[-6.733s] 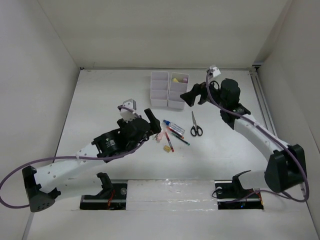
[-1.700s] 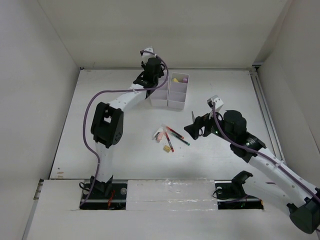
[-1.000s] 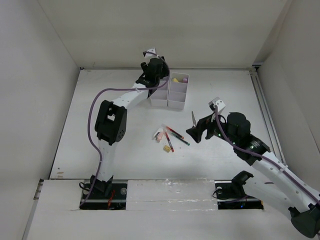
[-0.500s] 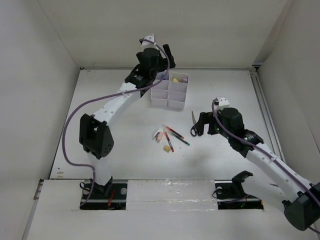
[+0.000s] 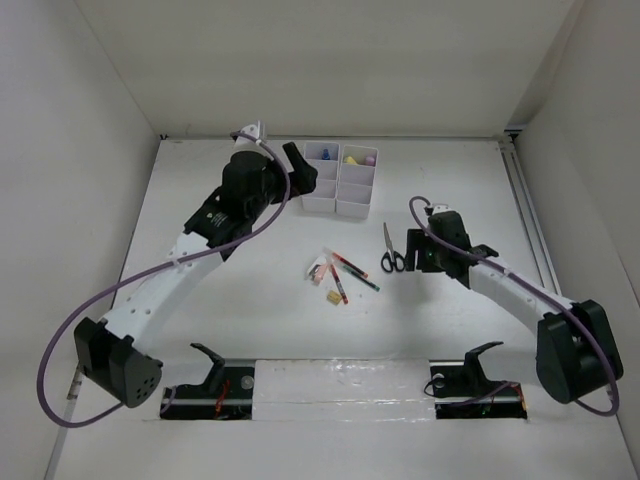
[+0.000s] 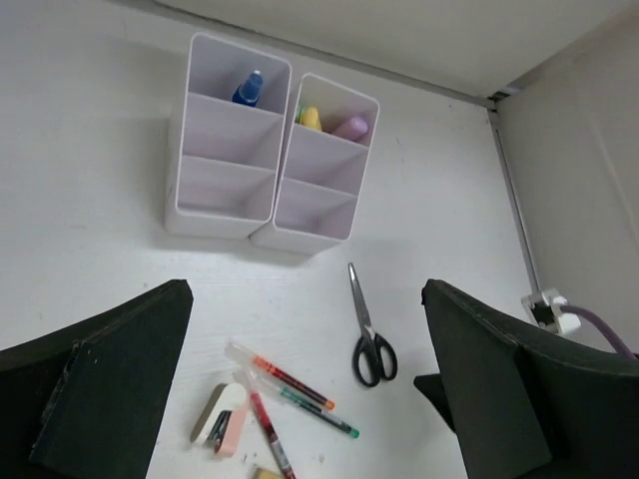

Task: Sort the stationery into containers
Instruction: Pick up the scissors from the center of the board.

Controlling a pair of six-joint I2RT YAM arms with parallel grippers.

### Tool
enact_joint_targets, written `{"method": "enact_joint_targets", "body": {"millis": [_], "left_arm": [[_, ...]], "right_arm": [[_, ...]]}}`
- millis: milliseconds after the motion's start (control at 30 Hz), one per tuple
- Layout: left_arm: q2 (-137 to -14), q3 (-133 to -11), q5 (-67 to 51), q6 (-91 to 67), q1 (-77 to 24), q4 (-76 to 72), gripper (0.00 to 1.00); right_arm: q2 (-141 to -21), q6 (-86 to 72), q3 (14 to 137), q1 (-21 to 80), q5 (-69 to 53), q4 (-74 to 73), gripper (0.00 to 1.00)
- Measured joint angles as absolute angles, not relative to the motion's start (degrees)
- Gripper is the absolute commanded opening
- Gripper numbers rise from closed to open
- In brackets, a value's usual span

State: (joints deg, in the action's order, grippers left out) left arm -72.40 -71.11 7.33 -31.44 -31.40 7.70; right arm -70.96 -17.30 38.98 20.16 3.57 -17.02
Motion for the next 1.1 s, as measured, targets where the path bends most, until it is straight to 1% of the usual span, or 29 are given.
{"method": "enact_joint_targets", "body": {"millis": [100,300,367,433,600,667,700,1067,1100], "left_arm": [[-69.10,-67.70,7.09,-32.08,-31.40,9.17,1.00],[-62.28,-60.82,6.46,-32.84,-31.40,9.85,1.00],[-61.30,-59.90,6.22,-32.95,-31.40,9.85,1.00],[-61.19,-59.75,5.98,-33.06,-31.40,9.72,1.00],[-61.21,-59.48,5.08,-33.10,-31.40,9.52,1.00],[-61.21,-59.02,4.71,-33.12,-31.40,9.19,1.00],[-61.21,-58.70,4.60,-33.12,-31.40,9.02,1.00],[-61.60,-57.65,4.32,-33.15,-31.40,8.82,1.00],[-61.73,-57.65,4.29,-33.12,-31.40,8.82,1.00]], "right_arm": [[-73.08,-17.12,38.39,20.16,2.92,-15.88,0.65],[-76.88,-16.80,38.39,20.16,1.83,-13.82,0.65],[-77.87,-16.80,38.41,20.16,1.65,-12.95,0.64],[-79.11,-16.78,38.72,20.16,1.65,-12.56,0.60],[-81.65,-16.78,39.59,20.23,2.04,-12.47,0.60],[-82.13,-16.78,40.16,20.23,2.20,-12.45,0.59],[-82.43,-16.75,40.60,20.23,2.31,-12.45,0.57],[-86.04,-16.73,44.60,20.23,3.31,-13.21,0.55],[-86.83,-16.64,45.43,20.23,3.49,-13.56,0.57]]}}
